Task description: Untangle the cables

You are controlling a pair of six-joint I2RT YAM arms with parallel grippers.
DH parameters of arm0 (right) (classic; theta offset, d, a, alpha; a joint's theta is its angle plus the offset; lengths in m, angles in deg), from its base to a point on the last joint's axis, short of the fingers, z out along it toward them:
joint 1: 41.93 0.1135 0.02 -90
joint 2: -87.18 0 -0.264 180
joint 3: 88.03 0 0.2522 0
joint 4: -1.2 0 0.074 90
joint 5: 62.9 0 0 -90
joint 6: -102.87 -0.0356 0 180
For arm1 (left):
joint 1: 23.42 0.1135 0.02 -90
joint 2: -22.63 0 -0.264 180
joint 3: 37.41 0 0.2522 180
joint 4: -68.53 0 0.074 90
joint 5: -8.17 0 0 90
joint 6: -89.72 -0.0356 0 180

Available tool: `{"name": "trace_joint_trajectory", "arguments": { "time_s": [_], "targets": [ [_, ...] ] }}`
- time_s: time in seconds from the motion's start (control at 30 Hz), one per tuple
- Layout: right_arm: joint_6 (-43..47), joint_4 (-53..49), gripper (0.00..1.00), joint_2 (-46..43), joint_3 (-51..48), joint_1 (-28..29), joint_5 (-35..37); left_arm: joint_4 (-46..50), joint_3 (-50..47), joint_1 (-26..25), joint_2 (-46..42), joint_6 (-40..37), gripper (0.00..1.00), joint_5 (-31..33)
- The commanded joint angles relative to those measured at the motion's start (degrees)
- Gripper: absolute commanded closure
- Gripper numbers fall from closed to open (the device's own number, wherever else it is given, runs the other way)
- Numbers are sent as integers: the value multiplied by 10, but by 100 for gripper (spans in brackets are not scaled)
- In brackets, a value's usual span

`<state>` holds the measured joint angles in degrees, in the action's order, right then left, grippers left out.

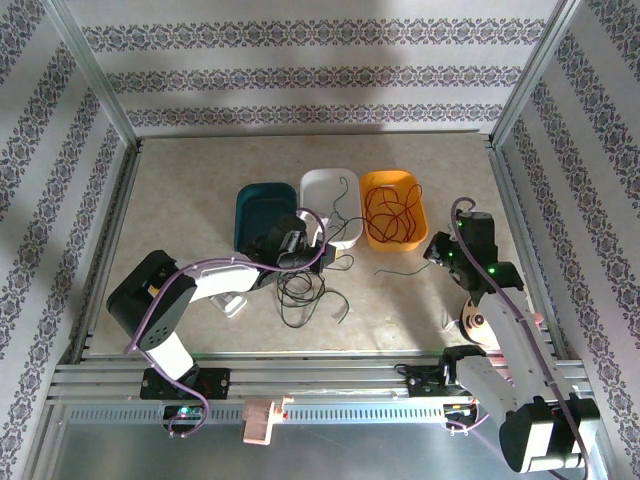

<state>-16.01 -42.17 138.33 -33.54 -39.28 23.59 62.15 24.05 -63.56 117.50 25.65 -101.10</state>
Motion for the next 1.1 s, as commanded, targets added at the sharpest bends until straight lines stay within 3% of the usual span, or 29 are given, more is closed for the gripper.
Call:
{"name": "trace_joint_trajectory", "arguments": {
  "time_s": [0.0,0.1,0.3,0.47,0.77,1.07],
  "targets": [
    [-34,-34,100,-6,5,-14,61,6,-13,1,-35,-13,100,5],
    [-46,-32,100,-17,-2,-21,69,24,-22,5,-53,-22,100,-21],
    [-35,71,99,-51,17,-10,-11,35,-63,5,-107,-51,100,-85],
    [-11,117,99,-26,84,28,-1,27,-84,5,-175,-55,100,-54],
    [60,161,98,137,213,146,31,57,-67,6,-277,-76,100,6],
    [115,71,97,411,395,186,-112,138,-88,18,-355,-95,100,67]
  ]
}}
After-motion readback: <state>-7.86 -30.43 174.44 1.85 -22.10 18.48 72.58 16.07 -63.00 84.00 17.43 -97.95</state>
